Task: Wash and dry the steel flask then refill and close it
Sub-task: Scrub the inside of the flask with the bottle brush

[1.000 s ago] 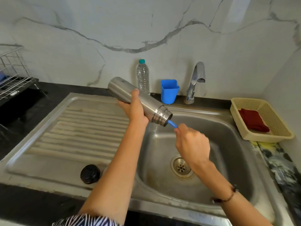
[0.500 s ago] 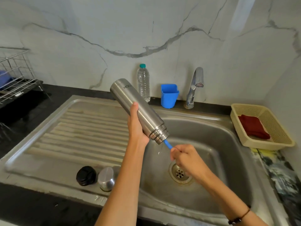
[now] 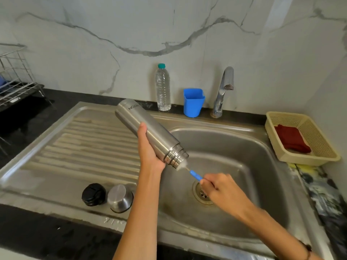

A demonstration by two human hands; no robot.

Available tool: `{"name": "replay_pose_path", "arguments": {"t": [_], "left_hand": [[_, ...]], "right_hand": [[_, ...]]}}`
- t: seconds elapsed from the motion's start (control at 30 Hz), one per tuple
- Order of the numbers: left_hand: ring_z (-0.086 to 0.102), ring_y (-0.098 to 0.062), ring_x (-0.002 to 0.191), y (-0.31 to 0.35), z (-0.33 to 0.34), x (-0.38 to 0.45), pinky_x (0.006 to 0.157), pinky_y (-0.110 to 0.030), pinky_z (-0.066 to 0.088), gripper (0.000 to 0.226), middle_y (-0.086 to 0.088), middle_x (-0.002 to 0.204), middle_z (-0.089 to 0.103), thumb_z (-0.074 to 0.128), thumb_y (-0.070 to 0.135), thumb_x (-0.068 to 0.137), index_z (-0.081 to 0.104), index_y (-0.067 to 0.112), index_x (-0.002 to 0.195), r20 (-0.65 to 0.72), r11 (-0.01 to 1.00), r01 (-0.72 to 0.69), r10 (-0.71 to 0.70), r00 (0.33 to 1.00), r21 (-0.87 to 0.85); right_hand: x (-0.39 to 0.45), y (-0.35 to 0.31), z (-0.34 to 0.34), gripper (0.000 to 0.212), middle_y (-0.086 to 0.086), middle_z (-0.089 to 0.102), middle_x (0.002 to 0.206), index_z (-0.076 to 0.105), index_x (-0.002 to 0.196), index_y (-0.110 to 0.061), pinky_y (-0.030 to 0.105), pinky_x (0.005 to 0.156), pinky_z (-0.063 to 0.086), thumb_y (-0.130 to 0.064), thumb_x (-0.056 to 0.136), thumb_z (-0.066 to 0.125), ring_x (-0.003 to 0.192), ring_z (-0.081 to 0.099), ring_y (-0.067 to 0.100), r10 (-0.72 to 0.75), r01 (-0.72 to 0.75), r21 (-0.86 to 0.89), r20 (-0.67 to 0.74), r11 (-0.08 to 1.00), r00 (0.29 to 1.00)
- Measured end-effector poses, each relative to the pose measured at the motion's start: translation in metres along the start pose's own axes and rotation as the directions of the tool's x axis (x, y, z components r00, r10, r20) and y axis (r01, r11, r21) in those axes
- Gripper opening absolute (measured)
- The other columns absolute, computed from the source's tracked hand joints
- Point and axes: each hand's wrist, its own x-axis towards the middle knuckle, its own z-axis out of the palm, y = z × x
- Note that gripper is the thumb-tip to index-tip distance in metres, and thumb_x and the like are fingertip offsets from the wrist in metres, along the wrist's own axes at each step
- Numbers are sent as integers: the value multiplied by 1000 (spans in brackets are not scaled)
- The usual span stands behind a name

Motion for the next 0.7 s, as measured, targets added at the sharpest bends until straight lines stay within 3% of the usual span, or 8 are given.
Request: {"name": "replay_pose_path", "arguments": {"t": [0.07, 0.2, 0.3, 0.37, 0.47, 0.53, 0.7], "left_hand": [[66, -25, 76, 2, -3, 3, 64, -36, 55, 57, -10, 85, 64, 65, 53, 78, 57, 11, 116, 5, 1000, -8, 8, 1000, -11], [68, -26, 78, -11, 6, -4, 65, -37, 54, 83, -12, 90, 67, 72, 58, 65, 53, 9, 129, 7, 996, 5, -5, 1000, 85], [68, -26, 77, -7, 6, -4, 64, -36, 54, 73, -11, 87, 67, 69, 57, 70, 56, 10, 124, 29, 998, 2, -4, 1000, 55], [68, -25, 75, -6, 6, -5, 65, -37, 54, 67, -11, 86, 67, 67, 55, 75, 56, 11, 124, 1, 1000, 6, -6, 1000, 16], [69, -28, 83, -13, 11, -10, 71, -41, 55, 79, -14, 97, 67, 74, 56, 66, 53, 13, 129, -40, 999, 12, -11, 999, 39], [68, -30, 90, -11, 11, -12, 73, -43, 55, 91, -15, 107, 66, 78, 58, 55, 53, 16, 131, -86, 998, 11, -6, 996, 55], [69, -30, 92, -6, 4, -9, 77, -49, 57, 94, -13, 114, 66, 78, 60, 51, 52, 19, 131, -159, 999, 1, 7, 987, 52]], "right_hand": [[-5, 1, -1, 37, 2, 49, 59, 39, 57, -20, 36, 64, 39, -22, 93, 45, 64, 49, 27, 2, -2, -9, 14, 1000, 1000], [12, -11, 5, 38, 7, 54, 65, 39, 55, -21, 36, 62, 43, -21, 94, 43, 65, 51, 28, 21, -19, 66, -30, 998, 999], [3, -2, 2, 37, 4, 53, 63, 41, 57, -20, 35, 65, 43, -26, 94, 41, 62, 47, 22, 47, -47, 55, 10, 997, 999], [-1, 4, -4, 36, 4, 55, 66, 41, 59, -20, 36, 68, 45, -33, 92, 37, 68, 53, 27, 70, -69, -22, 34, 997, 997], [13, -3, -7, 35, 7, 56, 79, 35, 62, -22, 34, 70, 42, -32, 96, 35, 79, 53, 29, 67, -67, -146, -7, 987, 998], [15, -10, -1, 30, 9, 57, 88, 36, 70, -21, 34, 70, 39, -33, 97, 33, 85, 55, 31, 79, -84, -195, -33, 977, 996], [-5, -19, 7, 20, 8, 63, 102, 46, 93, -20, 35, 71, 41, -31, 99, 30, 96, 59, 34, 50, -85, -379, -101, 922, 994]]}}
